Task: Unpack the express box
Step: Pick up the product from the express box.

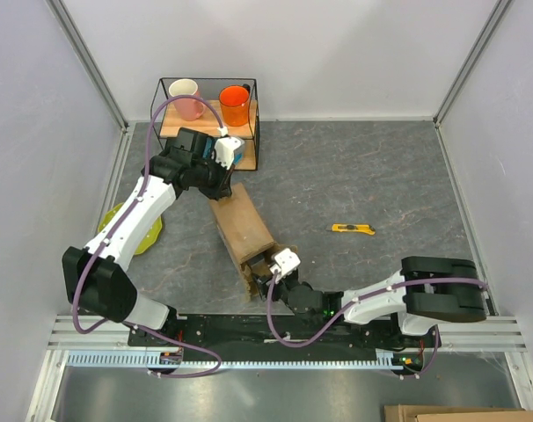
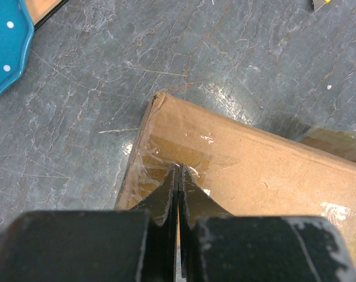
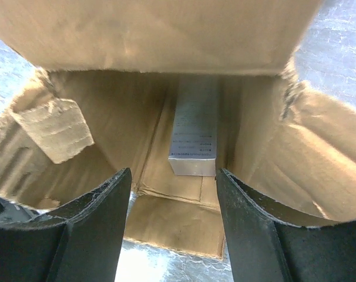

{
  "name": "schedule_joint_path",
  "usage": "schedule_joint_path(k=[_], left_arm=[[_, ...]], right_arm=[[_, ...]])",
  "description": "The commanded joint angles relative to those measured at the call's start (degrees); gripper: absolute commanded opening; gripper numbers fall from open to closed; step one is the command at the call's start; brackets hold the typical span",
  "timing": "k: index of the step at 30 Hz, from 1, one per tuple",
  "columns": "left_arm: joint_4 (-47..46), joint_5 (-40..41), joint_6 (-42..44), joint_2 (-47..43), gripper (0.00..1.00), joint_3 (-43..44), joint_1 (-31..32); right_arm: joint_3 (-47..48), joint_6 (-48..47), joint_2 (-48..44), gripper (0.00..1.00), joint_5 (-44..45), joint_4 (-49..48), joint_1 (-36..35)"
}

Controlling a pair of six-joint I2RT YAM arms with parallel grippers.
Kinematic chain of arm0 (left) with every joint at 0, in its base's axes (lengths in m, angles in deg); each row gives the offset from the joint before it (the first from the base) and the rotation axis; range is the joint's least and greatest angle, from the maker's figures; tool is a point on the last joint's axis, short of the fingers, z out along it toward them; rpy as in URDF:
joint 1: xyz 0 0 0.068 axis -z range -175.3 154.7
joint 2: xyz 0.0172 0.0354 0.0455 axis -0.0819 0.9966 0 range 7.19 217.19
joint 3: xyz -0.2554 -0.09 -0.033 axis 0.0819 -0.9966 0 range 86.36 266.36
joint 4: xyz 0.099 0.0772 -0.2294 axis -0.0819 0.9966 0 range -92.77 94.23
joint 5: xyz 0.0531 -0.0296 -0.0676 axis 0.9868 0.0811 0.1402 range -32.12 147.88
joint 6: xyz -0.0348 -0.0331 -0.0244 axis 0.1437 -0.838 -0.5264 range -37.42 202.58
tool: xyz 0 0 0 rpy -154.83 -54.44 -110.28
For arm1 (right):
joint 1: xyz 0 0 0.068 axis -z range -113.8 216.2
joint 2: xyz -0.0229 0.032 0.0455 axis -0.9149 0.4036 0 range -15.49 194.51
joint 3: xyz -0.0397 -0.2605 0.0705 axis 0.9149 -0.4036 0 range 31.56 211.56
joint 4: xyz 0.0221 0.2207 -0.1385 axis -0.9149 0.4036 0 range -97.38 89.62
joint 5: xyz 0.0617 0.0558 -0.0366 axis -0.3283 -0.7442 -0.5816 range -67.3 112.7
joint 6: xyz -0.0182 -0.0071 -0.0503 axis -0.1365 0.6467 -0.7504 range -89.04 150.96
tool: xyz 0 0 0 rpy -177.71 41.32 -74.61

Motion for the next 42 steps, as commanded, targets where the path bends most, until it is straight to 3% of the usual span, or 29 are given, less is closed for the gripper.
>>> schedule_joint_path(k=[1, 6, 10, 16, 31, 42], left_arm=[[2.9, -1.9, -2.1, -1.4, 0.02, -1.2, 0.6], [3.5, -3.4, -1.8, -2.5, 0.02, -1.3, 0.7], [3.7, -4.1, -1.4, -3.3, 0.02, -2.2, 0.7], [3.8, -5.4, -0.7, -4.0, 0.02, -3.5, 0.7], [4.2, -10.2, -0.9, -5.6, 0.02, -3.8, 0.8], [5.5, -13.1, 0.3, -5.6, 0.02, -4.6, 1.0]], right_arm=[[2.6, -2.2, 5.0, 0.68, 0.7, -3.6, 0.9], [6.4, -4.7, 11.0, 0.75, 2.4, -5.0, 2.5], [8.9, -8.2, 14.8, 0.9, 4.2, -7.5, 2.7], [12.3, -11.1, 20.0, 0.94, 4.8, -8.7, 3.3], [14.2, 1.8, 27.5, 0.91, -4.9, -1.9, 7.6], [14.5, -1.7, 27.2, 0.84, -5.4, -7.5, 8.5]])
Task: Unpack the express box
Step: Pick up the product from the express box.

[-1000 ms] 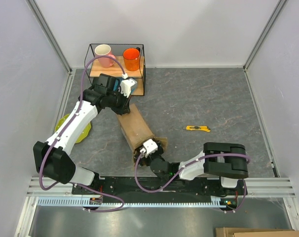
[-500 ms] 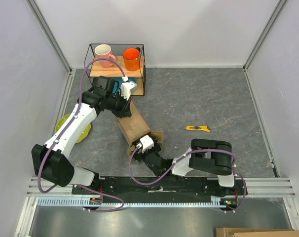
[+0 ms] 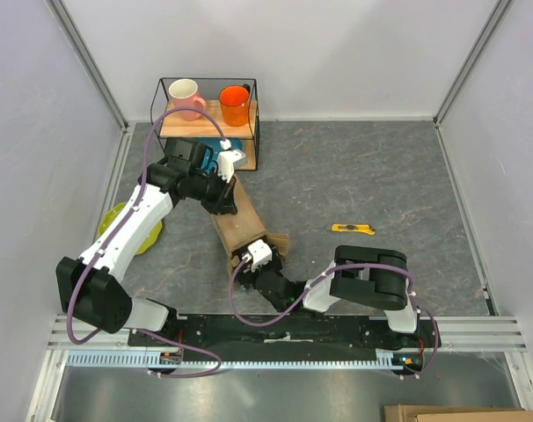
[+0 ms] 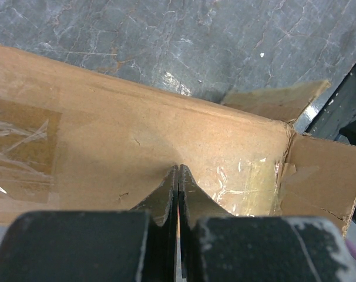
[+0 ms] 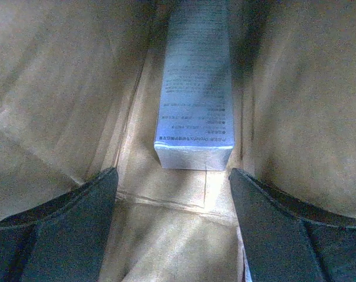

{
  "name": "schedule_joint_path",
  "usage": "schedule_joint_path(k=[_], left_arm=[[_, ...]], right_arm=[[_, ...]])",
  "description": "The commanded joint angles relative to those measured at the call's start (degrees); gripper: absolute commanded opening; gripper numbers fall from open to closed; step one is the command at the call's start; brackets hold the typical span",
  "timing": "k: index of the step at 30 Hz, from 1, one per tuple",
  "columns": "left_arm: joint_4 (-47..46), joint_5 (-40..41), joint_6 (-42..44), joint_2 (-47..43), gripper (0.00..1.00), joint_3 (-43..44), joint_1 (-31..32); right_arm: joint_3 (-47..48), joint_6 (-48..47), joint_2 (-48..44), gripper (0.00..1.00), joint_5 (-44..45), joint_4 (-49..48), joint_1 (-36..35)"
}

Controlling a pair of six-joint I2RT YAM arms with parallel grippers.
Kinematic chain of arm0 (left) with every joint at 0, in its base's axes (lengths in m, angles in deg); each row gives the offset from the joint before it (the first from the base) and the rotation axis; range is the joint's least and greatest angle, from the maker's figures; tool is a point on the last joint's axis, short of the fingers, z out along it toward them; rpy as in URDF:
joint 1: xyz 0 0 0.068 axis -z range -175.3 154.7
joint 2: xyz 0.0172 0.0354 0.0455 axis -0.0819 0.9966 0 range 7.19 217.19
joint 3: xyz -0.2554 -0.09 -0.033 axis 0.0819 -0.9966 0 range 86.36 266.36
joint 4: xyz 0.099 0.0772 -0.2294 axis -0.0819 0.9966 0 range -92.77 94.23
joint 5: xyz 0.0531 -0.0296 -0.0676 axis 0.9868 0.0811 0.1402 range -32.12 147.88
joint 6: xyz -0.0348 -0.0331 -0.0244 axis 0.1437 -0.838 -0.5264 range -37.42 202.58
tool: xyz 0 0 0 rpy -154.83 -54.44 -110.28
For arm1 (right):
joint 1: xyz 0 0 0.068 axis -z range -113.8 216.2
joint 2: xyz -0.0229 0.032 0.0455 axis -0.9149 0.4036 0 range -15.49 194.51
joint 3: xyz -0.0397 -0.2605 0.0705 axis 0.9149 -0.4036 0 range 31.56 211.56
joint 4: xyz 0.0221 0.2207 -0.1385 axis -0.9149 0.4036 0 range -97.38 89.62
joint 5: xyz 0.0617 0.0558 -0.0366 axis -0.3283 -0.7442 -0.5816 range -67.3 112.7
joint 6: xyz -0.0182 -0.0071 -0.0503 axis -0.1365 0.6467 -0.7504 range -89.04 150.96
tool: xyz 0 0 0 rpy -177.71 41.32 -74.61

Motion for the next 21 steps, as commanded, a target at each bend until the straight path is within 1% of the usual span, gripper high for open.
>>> schedule_joint_path(k=[1, 2, 3, 5, 6, 8, 9, 13, 14, 15, 16, 18, 21], left_arm=[[0.6, -3.0, 0.4, -1.8, 0.02, -1.3, 0.3], [0.6, -3.2, 0.6, -1.9, 0.02, -1.7, 0.3], [0.7, -3.3, 0.7, -2.0, 0.02, -1.7, 0.3], [0.7, -3.2, 0.8, -2.1, 0.02, -1.8, 0.4], [0.7, -3.0, 0.9, -2.1, 0.02, -1.8, 0.4], [0.8, -2.8, 0.8, -2.1, 0.02, -1.7, 0.3], [0.8, -2.7, 0.7, -2.1, 0.02, -1.7, 0.3], [0.2, -0.4, 0.0, -1.9, 0.02, -1.5, 0.3], [-0.1, 0.8, -0.1, -1.6, 0.02, -1.6, 0.3], [-0.2, 1.4, -0.2, -1.5, 0.02, -1.5, 0.3], [-0.3, 1.9, -0.4, -1.4, 0.02, -1.6, 0.3], [-0.4, 3.2, -0.7, -1.1, 0.02, -1.5, 0.3], [-0.6, 4.3, -0.7, -0.7, 0.02, -1.6, 0.3]], right_arm=[[1.0, -0.5, 1.1, 0.81, -1.7, -3.1, 0.8], [1.0, -0.7, 1.2, 0.77, -1.9, -3.3, 0.9], [0.9, -0.6, 1.1, 0.71, -2.1, -3.6, 1.1], [0.4, -0.7, 1.1, 0.65, -2.9, -4.2, 1.1], [0.1, -0.7, 0.8, 0.58, -3.3, -4.4, 1.2], [-1.0, -0.5, 0.2, 0.52, -4.2, -5.1, 1.2], [-1.4, -0.3, -0.4, 0.47, -4.3, -5.5, 1.2], [-3.8, 0.6, -2.4, 0.4, -6.0, -6.1, 1.1], [-4.3, 0.7, -2.9, 0.38, -6.1, -6.1, 1.1], [-4.8, 1.0, -3.9, 0.33, -6.0, -6.2, 1.0], [-6.0, 1.4, -4.7, 0.3, -5.9, -6.5, 0.8], [-7.2, 1.8, -6.8, 0.27, -5.7, -7.1, 0.2], [-9.1, 1.9, -9.7, 0.25, -5.2, -7.0, -1.0]])
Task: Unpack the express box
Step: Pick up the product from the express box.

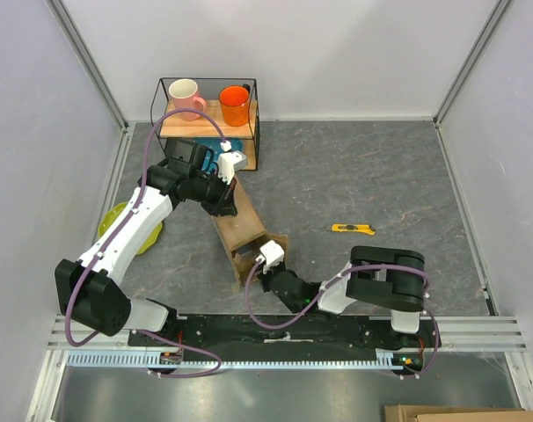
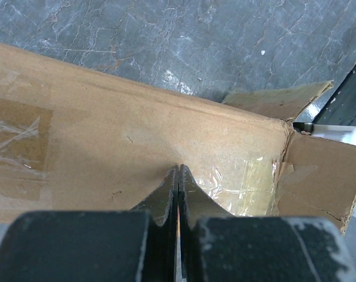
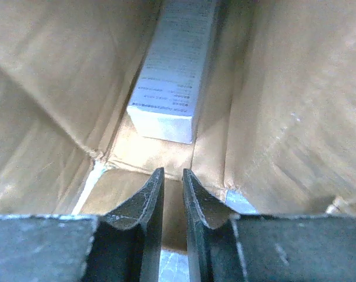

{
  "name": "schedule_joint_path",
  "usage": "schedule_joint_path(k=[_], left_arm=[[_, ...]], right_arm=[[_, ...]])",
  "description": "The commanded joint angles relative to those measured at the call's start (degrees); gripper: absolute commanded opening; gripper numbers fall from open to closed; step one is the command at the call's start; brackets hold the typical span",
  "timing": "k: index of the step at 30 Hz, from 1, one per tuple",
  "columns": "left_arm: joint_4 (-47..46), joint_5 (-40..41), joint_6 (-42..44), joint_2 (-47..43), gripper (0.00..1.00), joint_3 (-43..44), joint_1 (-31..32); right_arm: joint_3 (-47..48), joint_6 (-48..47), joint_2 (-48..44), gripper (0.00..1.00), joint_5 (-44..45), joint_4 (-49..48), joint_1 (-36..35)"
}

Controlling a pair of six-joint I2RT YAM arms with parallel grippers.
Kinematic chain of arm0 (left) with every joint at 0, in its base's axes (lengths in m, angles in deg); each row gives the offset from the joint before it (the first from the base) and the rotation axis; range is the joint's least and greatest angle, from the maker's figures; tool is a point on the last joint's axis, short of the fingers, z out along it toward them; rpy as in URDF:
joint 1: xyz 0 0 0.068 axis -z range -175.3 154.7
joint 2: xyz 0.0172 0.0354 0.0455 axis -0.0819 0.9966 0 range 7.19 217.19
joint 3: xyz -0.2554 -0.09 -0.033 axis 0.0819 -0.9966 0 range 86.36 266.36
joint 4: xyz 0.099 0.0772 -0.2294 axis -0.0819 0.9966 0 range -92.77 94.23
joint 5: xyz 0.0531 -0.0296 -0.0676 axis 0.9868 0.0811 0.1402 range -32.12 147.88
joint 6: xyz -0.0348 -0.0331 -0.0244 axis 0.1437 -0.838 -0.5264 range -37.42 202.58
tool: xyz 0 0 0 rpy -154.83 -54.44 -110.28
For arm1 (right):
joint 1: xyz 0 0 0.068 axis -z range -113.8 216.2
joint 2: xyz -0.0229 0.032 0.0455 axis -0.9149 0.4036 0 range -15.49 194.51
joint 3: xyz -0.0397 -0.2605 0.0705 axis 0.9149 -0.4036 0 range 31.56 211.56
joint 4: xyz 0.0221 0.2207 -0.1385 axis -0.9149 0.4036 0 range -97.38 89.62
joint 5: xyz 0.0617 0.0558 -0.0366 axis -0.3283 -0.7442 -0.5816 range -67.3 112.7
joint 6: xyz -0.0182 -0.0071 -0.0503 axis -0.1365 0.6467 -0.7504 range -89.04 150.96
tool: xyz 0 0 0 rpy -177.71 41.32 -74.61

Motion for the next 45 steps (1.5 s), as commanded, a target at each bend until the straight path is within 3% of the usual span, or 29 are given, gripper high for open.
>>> schedule_joint_path(k=[1, 6, 12, 15, 22, 28, 36, 42, 45], left_arm=[[-0.6, 4.0, -0.7, 0.3, 0.02, -0.3, 0.1], [-0.9, 3.9, -1.0, 0.6, 0.02, -0.3, 0.1], [-1.1, 2.4, -1.3, 0.5, 0.02, -0.7, 0.1], [-1.0, 2.0, -1.2, 0.2, 0.02, -0.9, 0.1], [0.5, 0.1, 0.2, 0.1, 0.02, -0.6, 0.1], [6.1, -5.1, 1.7, 1.4, 0.02, 4.7, 0.1], [11.6, -11.7, 8.0, 2.1, 0.02, 3.9, 0.1], [15.4, -8.4, 13.5, 0.5, 0.02, 15.6, -4.3], [5.4, 3.9, 8.7, -1.0, 0.02, 17.8, -7.7]], right_arm=[[-2.6, 1.4, -5.6, 0.25, -0.1, -2.5, -1.9], [-3.8, 0.6, -8.5, 0.24, 1.8, -1.3, -4.1], [0.2, -3.7, -7.2, 0.57, 5.2, -2.1, -4.2], [2.8, -6.4, -5.0, 0.62, 7.2, -4.2, -4.1], [5.2, -12.6, -0.1, 0.63, 9.1, -14.6, -3.4], [7.1, -13.1, 4.1, 0.64, 11.2, -19.4, -2.4], [9.4, -14.7, 8.1, 0.72, 12.4, -22.2, -1.8], [7.5, -14.0, 6.8, 0.72, 12.4, -21.9, -1.8], [7.2, -14.0, 6.5, 0.72, 12.0, -21.6, -1.8]])
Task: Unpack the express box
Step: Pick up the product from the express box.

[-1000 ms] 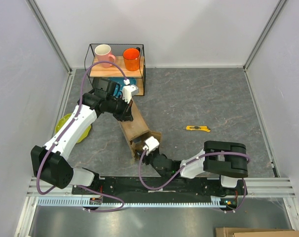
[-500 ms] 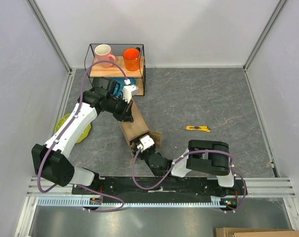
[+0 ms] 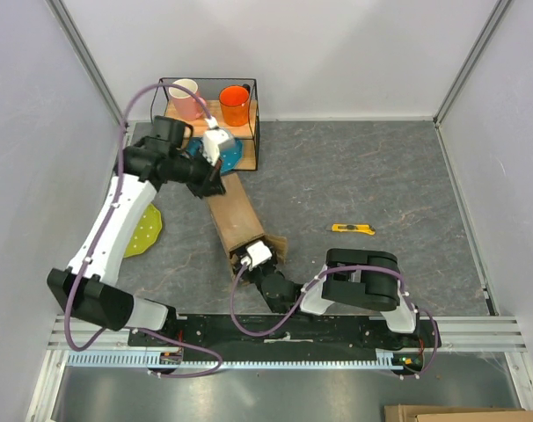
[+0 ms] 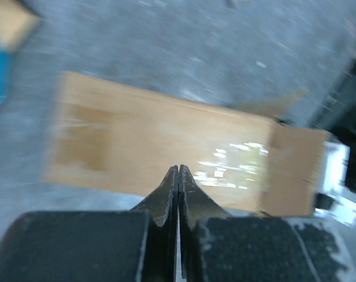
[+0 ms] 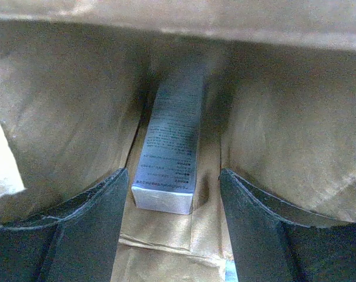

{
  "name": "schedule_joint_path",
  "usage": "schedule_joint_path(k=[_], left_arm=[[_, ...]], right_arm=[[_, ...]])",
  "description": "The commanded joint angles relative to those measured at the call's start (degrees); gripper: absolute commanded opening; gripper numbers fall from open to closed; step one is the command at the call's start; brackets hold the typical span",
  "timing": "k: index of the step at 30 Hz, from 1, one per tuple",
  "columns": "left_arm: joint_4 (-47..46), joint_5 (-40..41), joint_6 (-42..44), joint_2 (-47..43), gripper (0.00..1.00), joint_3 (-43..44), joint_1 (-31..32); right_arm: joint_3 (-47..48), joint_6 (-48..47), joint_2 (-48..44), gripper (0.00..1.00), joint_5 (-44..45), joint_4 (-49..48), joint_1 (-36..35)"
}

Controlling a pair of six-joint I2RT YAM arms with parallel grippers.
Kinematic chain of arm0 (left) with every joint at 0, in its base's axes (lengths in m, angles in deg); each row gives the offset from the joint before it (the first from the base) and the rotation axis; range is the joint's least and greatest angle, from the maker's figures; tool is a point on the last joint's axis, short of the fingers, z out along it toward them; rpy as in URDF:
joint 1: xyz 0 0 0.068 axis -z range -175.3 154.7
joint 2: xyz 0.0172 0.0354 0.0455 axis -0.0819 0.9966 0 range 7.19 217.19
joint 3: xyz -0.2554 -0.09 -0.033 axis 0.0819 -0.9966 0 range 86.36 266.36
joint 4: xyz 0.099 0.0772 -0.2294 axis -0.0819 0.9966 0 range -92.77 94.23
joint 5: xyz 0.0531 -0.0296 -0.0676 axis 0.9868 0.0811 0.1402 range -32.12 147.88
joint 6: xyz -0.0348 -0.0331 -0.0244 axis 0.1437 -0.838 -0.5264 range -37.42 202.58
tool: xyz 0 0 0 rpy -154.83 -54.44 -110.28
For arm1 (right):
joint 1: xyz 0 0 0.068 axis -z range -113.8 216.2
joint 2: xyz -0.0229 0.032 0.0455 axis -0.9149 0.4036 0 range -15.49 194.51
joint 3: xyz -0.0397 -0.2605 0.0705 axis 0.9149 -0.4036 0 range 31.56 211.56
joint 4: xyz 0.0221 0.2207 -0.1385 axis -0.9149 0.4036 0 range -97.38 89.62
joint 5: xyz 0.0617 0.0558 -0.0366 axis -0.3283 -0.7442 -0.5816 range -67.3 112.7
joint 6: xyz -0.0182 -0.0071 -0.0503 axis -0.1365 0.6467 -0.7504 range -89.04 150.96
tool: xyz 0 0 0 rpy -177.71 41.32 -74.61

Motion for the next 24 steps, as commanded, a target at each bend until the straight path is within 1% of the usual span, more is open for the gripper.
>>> schedule_joint_path(k=[1, 2, 5, 6, 7, 9, 13, 15, 18, 21, 22, 23, 24], left_arm=[[-11.3, 17.7, -1.4, -3.4, 0.02, 2.7, -4.7], [-15.5, 20.3, -1.4, -3.6, 0.02, 1.5, -5.1], [-20.7, 24.9, -0.2, -2.9, 0.02, -3.8, -5.1], [-24.3, 26.2, -0.1, -1.6, 0.02, -5.0, -5.0], [-25.6, 28.6, -0.2, -0.8, 0.02, -6.6, -5.1], [-27.4, 29.3, -0.2, 1.1, 0.02, -7.3, -5.3], [-37.6, 35.1, 0.7, 5.1, 0.02, -9.9, -5.3], [-39.2, 35.2, 1.6, 6.5, 0.02, -9.9, -5.3], [-40.8, 33.2, 2.0, 8.6, 0.02, -10.0, -5.3], [-39.2, 25.8, 2.5, 9.8, 0.02, -10.0, -5.3], [-37.9, 20.3, 4.1, 10.1, 0.02, -9.9, -5.2], [-33.5, 17.1, 5.3, 10.4, 0.02, -9.7, -5.2], [-31.9, 14.6, 6.5, 10.5, 0.02, -9.7, -4.9]], right_arm=[[-0.9, 1.6, -1.7, 0.72, 0.5, -6.6, 0.1], [-0.9, 1.9, -1.8, 0.72, 0.4, -6.4, 0.1], [-1.1, 2.4, -2.1, 0.72, -0.4, -6.0, 0.1], [-1.1, 2.4, -2.2, 0.71, -0.5, -5.9, 0.1], [-1.2, 2.4, -2.3, 0.71, -0.6, -5.9, 0.1], [-1.7, 2.8, -2.6, 0.71, -0.7, -5.5, 0.1], [-2.6, 3.6, -3.0, 0.71, -0.9, -5.4, 0.1], [-3.0, 3.8, -3.0, 0.71, -1.1, -5.4, 0.1], [-3.4, 3.9, -3.2, 0.71, -1.4, -5.5, 0.1], [-3.8, 4.2, -3.0, 0.71, -1.7, -5.6, 0.1], [-3.9, 4.5, -3.1, 0.71, -1.8, -5.7, 0.1], [-4.2, 4.4, -3.2, 0.71, -1.8, -5.7, 0.1], [-4.6, 4.6, -3.4, 0.71, -1.8, -6.1, 0.1]])
